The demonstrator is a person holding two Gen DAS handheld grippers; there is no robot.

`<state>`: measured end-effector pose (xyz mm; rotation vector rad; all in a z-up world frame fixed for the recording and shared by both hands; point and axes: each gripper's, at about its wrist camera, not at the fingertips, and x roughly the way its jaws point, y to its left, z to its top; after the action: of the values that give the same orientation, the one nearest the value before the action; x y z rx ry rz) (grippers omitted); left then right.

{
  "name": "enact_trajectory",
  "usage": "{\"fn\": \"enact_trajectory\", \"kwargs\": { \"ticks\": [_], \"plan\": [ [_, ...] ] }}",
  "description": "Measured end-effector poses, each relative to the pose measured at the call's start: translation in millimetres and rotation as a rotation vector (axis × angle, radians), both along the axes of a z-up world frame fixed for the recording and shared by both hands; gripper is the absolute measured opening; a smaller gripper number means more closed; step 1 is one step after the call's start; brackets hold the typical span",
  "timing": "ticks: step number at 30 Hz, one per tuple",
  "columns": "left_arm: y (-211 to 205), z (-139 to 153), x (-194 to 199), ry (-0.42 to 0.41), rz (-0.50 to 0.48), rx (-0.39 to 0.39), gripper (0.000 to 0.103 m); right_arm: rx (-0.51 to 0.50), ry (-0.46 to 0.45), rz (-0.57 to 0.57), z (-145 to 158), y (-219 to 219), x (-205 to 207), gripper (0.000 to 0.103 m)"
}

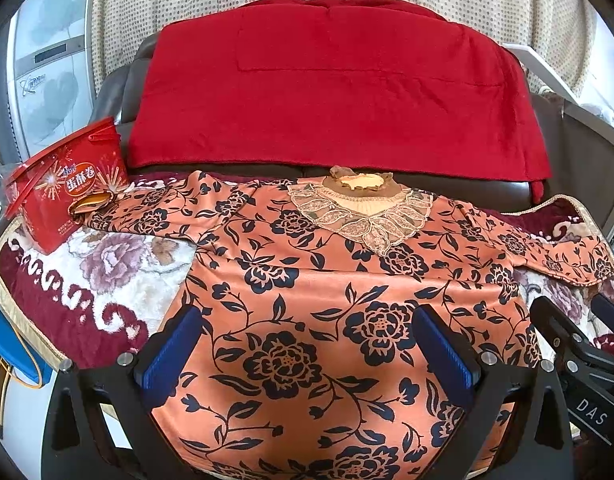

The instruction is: Fold small clothes

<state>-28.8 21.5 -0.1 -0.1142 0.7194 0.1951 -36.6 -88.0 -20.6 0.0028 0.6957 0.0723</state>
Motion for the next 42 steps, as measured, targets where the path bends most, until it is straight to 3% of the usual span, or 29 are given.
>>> {"fn": "enact_trajectory", "kwargs": {
  "ticks": [35, 42],
  "plan": [
    [2.9, 2.1, 0.7, -0.002, 0.011, 0.015, 0.103, -0.007, -0.046, 0.018, 0.6, 4.4, 1.1, 0.103],
    [12.0, -8.6, 6.9, 0.01, 0.014, -0.033, 0.103, -0.008, -0.036, 0.035, -1.1, -2.2, 5.2, 0.103]
  ]
}}
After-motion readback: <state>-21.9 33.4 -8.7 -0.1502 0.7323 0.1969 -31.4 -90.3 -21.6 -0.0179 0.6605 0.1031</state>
